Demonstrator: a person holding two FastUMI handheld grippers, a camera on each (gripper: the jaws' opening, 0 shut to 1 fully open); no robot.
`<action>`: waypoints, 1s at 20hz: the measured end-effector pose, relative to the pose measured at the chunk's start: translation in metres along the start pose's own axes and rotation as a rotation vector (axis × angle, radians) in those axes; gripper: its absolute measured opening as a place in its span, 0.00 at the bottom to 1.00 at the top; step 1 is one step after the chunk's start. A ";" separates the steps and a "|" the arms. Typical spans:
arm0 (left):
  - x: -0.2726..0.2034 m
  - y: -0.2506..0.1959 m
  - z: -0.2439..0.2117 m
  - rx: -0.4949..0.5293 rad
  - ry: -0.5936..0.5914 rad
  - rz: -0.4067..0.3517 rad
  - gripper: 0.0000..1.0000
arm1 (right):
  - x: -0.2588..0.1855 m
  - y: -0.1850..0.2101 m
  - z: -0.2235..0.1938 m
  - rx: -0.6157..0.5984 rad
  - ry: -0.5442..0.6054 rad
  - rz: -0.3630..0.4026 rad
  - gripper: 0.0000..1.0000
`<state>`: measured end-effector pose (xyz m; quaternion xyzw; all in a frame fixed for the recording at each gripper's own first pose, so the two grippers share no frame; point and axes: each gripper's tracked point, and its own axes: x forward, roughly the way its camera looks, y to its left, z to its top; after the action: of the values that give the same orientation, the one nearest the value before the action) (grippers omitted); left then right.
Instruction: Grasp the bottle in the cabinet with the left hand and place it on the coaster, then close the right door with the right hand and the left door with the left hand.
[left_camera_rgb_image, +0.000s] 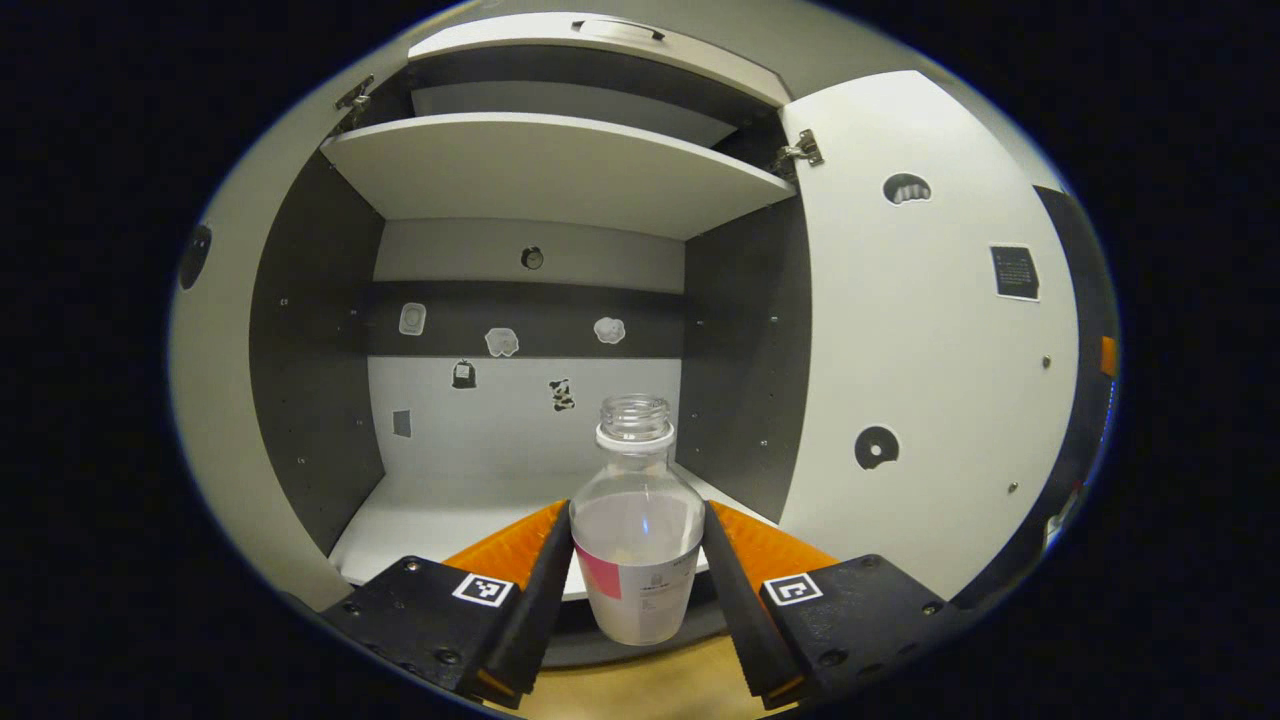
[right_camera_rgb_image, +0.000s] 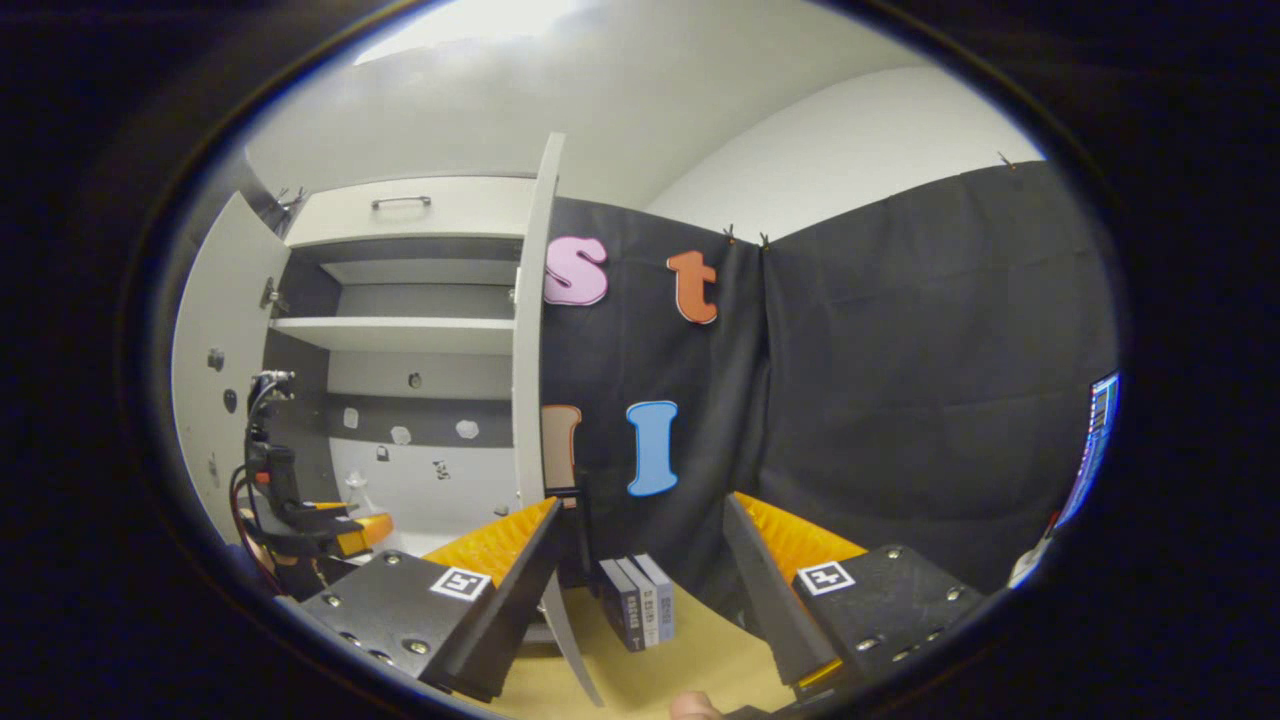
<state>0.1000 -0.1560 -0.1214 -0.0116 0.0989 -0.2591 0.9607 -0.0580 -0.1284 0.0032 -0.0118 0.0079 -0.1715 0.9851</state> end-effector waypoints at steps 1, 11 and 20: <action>-0.007 -0.004 -0.004 0.003 0.002 -0.014 0.76 | -0.005 0.002 0.002 0.006 -0.001 0.007 0.95; -0.074 -0.048 -0.055 -0.035 -0.002 -0.168 0.76 | -0.023 0.000 0.008 0.017 -0.007 0.048 0.95; -0.118 -0.074 -0.140 -0.028 0.100 -0.243 0.76 | -0.016 -0.005 0.020 0.015 -0.030 0.069 0.98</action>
<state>-0.0643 -0.1573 -0.2312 -0.0238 0.1482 -0.3724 0.9159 -0.0749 -0.1272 0.0239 -0.0066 -0.0079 -0.1374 0.9905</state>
